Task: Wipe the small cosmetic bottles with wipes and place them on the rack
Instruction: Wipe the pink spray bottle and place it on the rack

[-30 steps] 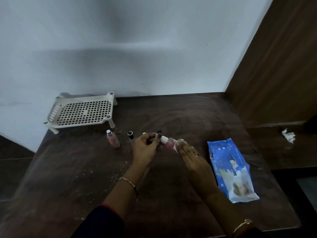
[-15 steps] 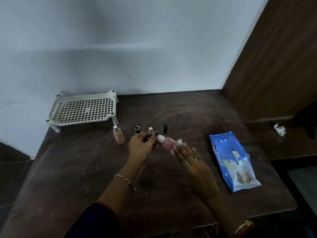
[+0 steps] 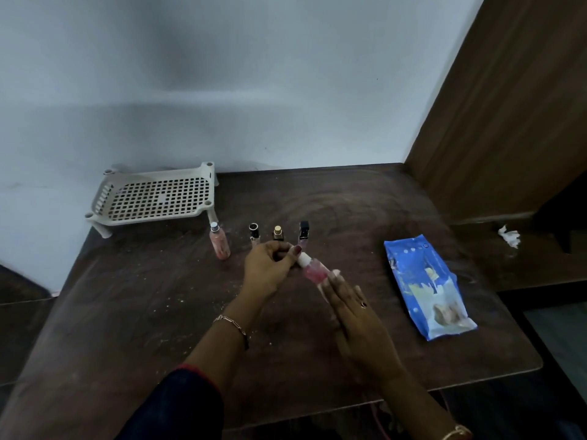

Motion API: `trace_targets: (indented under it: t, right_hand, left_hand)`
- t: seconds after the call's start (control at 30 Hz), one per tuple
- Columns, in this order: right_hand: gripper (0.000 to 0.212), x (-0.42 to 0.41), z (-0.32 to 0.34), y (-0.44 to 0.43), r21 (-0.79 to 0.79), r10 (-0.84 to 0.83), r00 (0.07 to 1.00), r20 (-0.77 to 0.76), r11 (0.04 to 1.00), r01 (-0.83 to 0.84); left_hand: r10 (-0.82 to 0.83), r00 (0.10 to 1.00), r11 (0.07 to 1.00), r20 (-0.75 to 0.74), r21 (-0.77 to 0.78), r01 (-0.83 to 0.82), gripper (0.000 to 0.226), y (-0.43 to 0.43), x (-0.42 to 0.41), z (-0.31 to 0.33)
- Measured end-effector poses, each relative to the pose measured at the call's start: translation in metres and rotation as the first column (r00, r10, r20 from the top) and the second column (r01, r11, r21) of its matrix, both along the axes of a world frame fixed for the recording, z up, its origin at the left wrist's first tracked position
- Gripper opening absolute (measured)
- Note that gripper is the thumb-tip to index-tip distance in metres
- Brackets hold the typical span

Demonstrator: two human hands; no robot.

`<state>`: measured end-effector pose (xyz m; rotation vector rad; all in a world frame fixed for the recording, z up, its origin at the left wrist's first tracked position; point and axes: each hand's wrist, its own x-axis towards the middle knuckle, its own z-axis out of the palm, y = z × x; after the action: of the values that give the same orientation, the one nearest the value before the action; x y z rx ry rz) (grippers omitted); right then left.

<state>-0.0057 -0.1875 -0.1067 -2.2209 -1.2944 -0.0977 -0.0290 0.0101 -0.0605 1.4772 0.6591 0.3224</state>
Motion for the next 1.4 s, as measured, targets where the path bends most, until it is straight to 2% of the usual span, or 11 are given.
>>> trace_targets:
  t: [0.2,0.33,0.43,0.53,0.63,0.73,0.83,1.0,1.13,1.3,1.4]
  right_hand:
    - [0.064,0.018,-0.01,0.017,0.101,0.049,0.999,0.017,0.994,-0.05]
    - [0.035,0.018,-0.009,0.021,0.358,-0.011,0.933,-0.361,0.922,0.149]
    - [0.035,0.012,-0.026,0.007,0.35,-0.021,0.871,-0.491,0.911,0.219]
    - [0.045,0.018,-0.041,-0.002,0.305,-0.067,0.897,-0.437,0.927,0.218]
    - [0.034,0.03,-0.036,0.002,0.396,-0.081,0.916,-0.392,0.884,0.247]
    - [0.026,0.036,-0.027,0.012,0.47,-0.047,0.976,-0.212,0.871,0.144]
    - [0.02,0.037,-0.031,0.014,0.333,0.021,0.994,0.11,0.941,-0.057]
    - [0.029,0.037,-0.04,0.003,0.111,0.099,0.943,0.318,0.984,-0.14]
    - [0.027,0.027,-0.05,-0.011,-0.033,0.179,0.904,0.388,0.983,-0.181]
    - [0.026,0.016,-0.052,-0.023,-0.238,0.252,0.83,0.498,0.96,-0.149]
    - [0.036,0.018,-0.034,-0.014,-0.171,0.162,0.878,0.45,0.981,-0.093]
  left_hand:
    - [-0.131,0.99,0.987,-0.047,0.093,0.134,0.008,-0.003,0.0,-0.011]
    - [-0.12,0.992,0.969,-0.028,0.216,0.123,0.013,-0.012,-0.003,-0.023]
    - [-0.099,0.995,0.963,-0.01,0.25,0.098,0.014,-0.01,-0.006,-0.034]
    - [-0.107,0.994,0.951,-0.028,0.29,0.111,0.015,-0.012,-0.006,-0.044]
    - [-0.12,0.993,0.937,-0.015,0.328,0.118,0.013,-0.014,-0.006,-0.051]
    - [-0.136,0.991,0.934,-0.001,0.333,0.128,0.015,-0.014,-0.004,-0.054]
    - [-0.163,0.986,0.906,0.027,0.399,0.139,0.017,-0.014,0.002,-0.056]
    - [-0.209,0.978,0.807,0.009,0.567,0.167,0.017,-0.02,0.008,-0.052]
    - [-0.183,0.983,0.818,-0.005,0.554,0.155,0.022,-0.03,0.01,-0.046]
    - [-0.212,0.977,0.904,-0.007,0.379,0.199,0.026,-0.04,0.005,-0.037]
    - [-0.205,0.979,0.895,-0.02,0.4,0.195,0.027,-0.042,0.004,-0.035]
